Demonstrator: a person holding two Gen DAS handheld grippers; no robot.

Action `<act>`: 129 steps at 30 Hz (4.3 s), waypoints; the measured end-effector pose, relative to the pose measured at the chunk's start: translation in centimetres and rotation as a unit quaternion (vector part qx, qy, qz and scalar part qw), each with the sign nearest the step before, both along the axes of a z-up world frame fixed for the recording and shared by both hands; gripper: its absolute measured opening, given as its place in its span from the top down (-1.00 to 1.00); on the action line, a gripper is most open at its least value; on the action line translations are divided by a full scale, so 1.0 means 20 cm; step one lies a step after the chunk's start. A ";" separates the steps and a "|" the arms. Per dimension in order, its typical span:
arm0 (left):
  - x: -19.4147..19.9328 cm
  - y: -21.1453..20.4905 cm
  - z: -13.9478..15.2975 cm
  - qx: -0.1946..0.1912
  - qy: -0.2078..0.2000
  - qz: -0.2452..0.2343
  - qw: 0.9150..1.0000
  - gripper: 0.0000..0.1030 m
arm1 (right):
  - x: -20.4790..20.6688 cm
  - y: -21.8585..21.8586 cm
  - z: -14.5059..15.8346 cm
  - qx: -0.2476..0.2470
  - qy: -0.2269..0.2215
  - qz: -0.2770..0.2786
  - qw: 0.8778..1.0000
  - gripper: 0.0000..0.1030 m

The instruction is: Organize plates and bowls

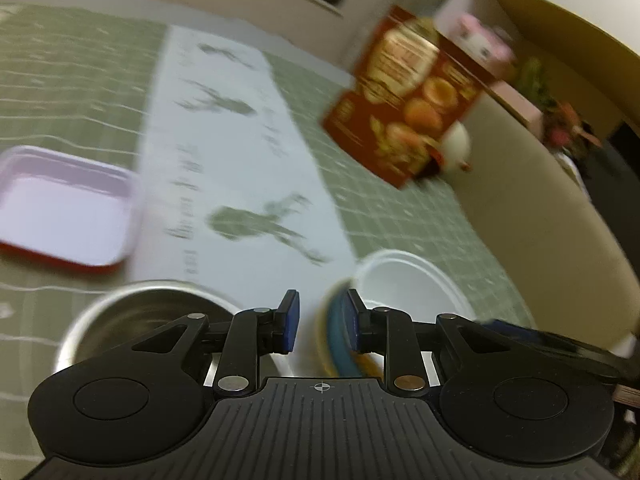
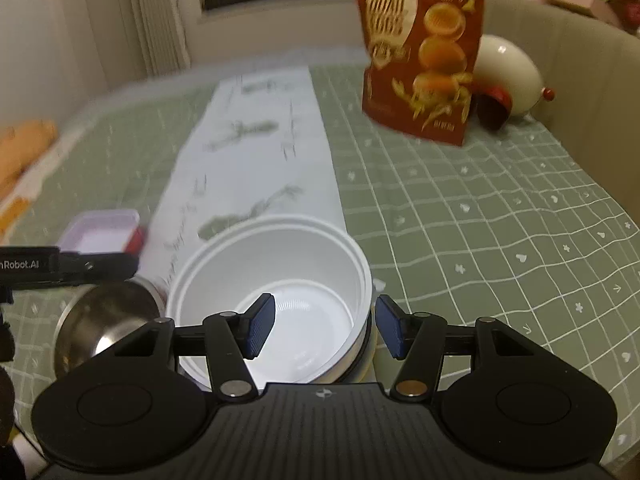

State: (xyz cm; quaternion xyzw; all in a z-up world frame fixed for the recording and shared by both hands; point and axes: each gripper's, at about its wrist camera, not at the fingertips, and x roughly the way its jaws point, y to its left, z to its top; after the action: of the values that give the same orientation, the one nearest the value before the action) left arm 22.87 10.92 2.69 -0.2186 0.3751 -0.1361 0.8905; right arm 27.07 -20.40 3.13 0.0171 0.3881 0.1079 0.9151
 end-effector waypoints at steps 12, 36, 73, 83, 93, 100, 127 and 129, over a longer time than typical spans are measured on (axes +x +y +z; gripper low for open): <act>-0.27 0.29 -0.14 0.113 0.055 0.126 0.984 0.51 | -0.45 0.16 -0.01 0.067 -0.106 0.092 0.988 -0.27; -0.25 0.41 -0.40 0.042 0.138 0.130 0.981 0.42 | -0.27 0.56 -0.46 0.112 0.061 0.097 0.987 -0.25; -0.20 0.25 -0.11 0.145 0.081 0.126 0.978 0.46 | -0.36 0.43 -0.28 0.102 -0.024 0.108 0.989 -0.20; -0.21 -0.01 0.07 0.112 0.037 0.089 0.989 0.51 | -0.40 0.10 -0.04 0.097 -0.154 0.088 0.979 -0.32; -0.13 -0.22 0.04 -0.131 -0.035 -0.004 0.991 0.76 | -0.14 -0.37 -0.03 0.073 -0.101 0.003 0.992 -0.32; -0.02 -0.34 0.20 -0.005 -0.071 -0.016 0.997 0.74 | -0.06 -0.48 -0.07 0.109 -0.074 0.016 0.991 -0.32; 0.35 -0.50 -0.15 0.153 0.131 -0.036 0.979 -0.07 | 0.34 -0.31 -0.38 0.063 0.034 0.030 0.997 -0.37; 0.36 -0.52 -0.18 0.150 0.134 -0.040 0.979 -0.07 | 0.36 -0.31 -0.42 0.081 0.058 0.036 0.994 -0.37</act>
State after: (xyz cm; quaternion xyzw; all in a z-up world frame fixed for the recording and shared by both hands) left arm 30.04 0.60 -0.83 -0.0839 0.5159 -0.0833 0.8484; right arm 34.28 -26.66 -5.17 0.0837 0.4306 0.1710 0.8823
